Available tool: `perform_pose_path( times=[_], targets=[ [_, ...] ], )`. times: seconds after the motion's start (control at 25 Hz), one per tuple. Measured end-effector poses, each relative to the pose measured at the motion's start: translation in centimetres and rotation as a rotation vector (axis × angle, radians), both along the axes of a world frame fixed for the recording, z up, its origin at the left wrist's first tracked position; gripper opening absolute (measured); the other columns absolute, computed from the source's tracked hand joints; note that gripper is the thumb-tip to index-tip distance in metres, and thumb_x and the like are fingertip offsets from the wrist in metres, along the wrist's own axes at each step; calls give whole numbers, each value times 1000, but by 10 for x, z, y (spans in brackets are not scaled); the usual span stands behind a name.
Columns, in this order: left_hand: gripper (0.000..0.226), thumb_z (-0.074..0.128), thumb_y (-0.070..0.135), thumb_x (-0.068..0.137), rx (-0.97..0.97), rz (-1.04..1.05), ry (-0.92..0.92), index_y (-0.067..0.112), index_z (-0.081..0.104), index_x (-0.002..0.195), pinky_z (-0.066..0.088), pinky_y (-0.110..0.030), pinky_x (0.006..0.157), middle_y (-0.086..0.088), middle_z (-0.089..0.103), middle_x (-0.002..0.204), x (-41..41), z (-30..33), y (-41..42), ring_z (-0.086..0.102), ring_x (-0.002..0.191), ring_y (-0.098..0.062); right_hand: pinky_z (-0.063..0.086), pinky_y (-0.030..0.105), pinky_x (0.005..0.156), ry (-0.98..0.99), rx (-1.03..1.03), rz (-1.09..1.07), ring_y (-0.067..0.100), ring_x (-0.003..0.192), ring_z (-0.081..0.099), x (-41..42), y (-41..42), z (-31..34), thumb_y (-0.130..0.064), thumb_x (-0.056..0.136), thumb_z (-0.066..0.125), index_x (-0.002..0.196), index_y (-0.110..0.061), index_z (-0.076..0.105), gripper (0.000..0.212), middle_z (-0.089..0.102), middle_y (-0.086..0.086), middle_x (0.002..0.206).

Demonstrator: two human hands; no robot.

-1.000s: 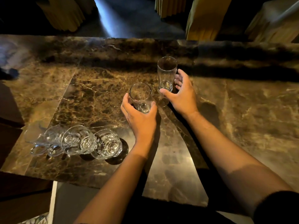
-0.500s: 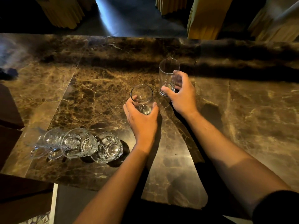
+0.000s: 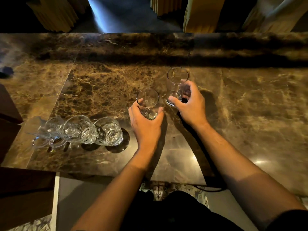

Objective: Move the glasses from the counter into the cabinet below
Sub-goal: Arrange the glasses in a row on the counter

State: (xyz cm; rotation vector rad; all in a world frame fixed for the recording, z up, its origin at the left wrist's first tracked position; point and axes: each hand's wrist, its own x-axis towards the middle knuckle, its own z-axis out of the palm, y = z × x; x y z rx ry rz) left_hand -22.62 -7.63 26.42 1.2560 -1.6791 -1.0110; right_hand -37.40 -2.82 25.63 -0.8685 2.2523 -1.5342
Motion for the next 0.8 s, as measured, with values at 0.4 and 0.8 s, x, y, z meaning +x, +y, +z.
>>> perform_pose_path(
  times=[0.4, 0.8],
  targets=[
    [65, 83, 36, 78, -2, -196, 29, 21, 53, 133, 49, -22, 99, 5, 59, 118, 64, -9, 24, 59, 110, -7, 46, 8, 94, -17, -60, -73, -4, 113, 59, 74, 63, -2, -34, 76, 82, 132, -32, 54, 63, 62, -16, 122],
    [59, 85, 31, 76, -22, -258, 18, 28, 51, 125, 51, -28, 101, 6, 59, 120, 92, -15, 28, 59, 113, -5, 45, 6, 92, -31, -58, -87, -5, 114, 58, 112, 85, 0, -32, 77, 82, 134, -30, 52, 65, 62, -13, 125]
  ],
)
